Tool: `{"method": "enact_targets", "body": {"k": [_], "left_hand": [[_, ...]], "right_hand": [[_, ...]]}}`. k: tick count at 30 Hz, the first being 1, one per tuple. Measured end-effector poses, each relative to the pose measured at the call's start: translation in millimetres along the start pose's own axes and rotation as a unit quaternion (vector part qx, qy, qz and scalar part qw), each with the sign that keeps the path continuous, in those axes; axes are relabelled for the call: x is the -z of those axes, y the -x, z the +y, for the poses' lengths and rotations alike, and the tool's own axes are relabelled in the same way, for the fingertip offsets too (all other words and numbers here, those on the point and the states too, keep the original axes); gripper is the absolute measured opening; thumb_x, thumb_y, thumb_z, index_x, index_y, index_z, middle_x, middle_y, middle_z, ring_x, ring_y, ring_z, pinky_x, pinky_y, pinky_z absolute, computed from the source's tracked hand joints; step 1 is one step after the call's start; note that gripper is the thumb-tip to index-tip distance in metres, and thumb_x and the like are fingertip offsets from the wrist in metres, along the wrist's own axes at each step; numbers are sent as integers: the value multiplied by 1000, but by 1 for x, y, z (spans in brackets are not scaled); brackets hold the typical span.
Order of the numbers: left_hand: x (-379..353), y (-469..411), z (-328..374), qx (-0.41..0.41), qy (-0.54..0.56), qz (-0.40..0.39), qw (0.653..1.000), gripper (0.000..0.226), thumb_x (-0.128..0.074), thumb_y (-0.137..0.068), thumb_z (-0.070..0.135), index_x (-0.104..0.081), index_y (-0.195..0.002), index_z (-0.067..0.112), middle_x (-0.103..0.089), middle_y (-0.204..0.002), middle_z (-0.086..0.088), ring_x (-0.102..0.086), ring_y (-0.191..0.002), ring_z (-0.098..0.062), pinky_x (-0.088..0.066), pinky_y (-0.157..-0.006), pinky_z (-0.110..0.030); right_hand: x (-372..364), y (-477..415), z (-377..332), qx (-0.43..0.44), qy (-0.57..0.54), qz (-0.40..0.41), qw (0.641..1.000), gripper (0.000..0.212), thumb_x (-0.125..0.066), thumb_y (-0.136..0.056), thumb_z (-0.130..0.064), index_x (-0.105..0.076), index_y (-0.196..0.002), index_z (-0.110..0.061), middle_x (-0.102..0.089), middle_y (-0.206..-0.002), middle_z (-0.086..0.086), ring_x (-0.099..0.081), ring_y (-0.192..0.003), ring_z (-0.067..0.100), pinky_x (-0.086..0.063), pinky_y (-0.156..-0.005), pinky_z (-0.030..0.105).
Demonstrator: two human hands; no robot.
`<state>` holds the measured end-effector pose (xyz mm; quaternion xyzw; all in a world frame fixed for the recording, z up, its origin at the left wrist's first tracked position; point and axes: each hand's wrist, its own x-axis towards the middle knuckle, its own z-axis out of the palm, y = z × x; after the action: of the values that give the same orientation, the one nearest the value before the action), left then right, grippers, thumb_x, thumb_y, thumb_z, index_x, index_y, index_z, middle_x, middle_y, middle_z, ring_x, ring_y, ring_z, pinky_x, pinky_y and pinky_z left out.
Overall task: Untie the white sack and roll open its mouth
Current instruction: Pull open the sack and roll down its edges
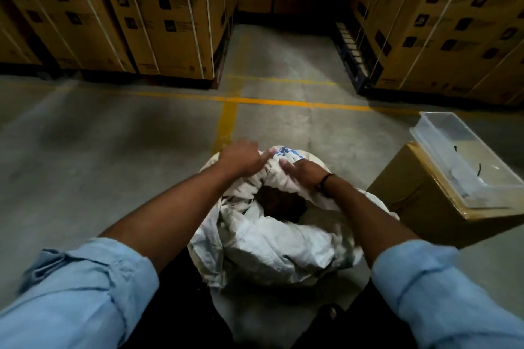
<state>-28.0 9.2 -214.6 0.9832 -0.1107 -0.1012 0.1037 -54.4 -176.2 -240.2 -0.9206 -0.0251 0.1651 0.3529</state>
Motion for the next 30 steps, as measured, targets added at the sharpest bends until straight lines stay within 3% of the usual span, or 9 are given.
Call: {"method": "enact_targets", "body": {"k": [4,7,12,16,18,20,22,26,30], "left_hand": [[-30,-2,9,-132,-76,117,981,55,-35,-98,61,-59,-121,18,-68,-113,-13,-63,-106,-33,-47,-85,-40],[-45,-14,0,-53,22,53,997,45,-31,-105,45,-58,-119,11,-66,-115,-19,-62,-108,-38,-48,-87,-43],[-46,-33,-15,55,245,-69,966,42,-33,-109,25,-64,-118,-3,-67,-114,-23,-61,-110,-37,-43,-88,-37],[-37,-49,-39,71,361,-166,915,17,-55,-95,17,-66,-86,8,-68,-69,2,-62,-67,-18,-55,-63,-36],[-27,-45,-38,87,384,-187,900,24,-51,-99,8,-63,-78,10,-66,-56,5,-60,-55,-12,-49,-60,-30],[-22,-51,-37,106,393,-155,900,32,-47,-105,31,-67,-101,8,-73,-83,-5,-66,-78,-24,-51,-75,-36],[-27,-63,-37,77,287,-57,953,54,-39,-102,54,-64,-118,9,-69,-113,-15,-65,-104,-33,-49,-93,-43],[-30,-55,-16,-147,-45,145,977,55,-39,-93,62,-56,-127,22,-66,-122,-9,-61,-111,-32,-45,-95,-43],[-57,-63,-17,-151,-17,42,988,60,-37,-104,44,-29,-152,9,-51,-142,-20,-55,-121,-39,-43,-99,-46]], "right_hand": [[23,-20,6,-49,-158,-27,986,36,-47,-98,-52,-69,-105,-24,-69,-95,-11,-65,-95,13,-47,-84,27],[15,-38,4,-65,85,24,994,51,-44,-97,-56,-69,-105,-12,-66,-98,8,-63,-100,29,-44,-81,33],[-17,-13,3,117,324,343,874,41,-44,-95,-50,-62,-109,-15,-63,-102,10,-60,-91,36,-42,-79,44],[-49,-4,28,134,388,314,856,53,-52,-93,-45,-52,-133,-9,-63,-117,10,-59,-100,33,-41,-95,50],[-49,-13,36,129,377,288,871,44,-51,-95,-38,-56,-126,-7,-66,-102,12,-62,-85,35,-48,-82,47],[-39,-23,29,154,349,266,885,38,-38,-97,-37,-61,-105,-7,-67,-87,16,-64,-74,38,-49,-68,45],[-22,-31,12,124,309,211,919,41,-32,-99,-38,-61,-100,-9,-69,-94,19,-66,-84,40,-47,-73,44],[5,-68,5,62,213,132,966,42,-36,-101,-44,-62,-83,-16,-68,-98,22,-64,-92,37,-44,-74,38],[10,-99,8,17,42,43,998,52,-49,-99,-42,-50,-56,-13,-60,-70,17,-54,-69,25,-37,-67,34]]}}
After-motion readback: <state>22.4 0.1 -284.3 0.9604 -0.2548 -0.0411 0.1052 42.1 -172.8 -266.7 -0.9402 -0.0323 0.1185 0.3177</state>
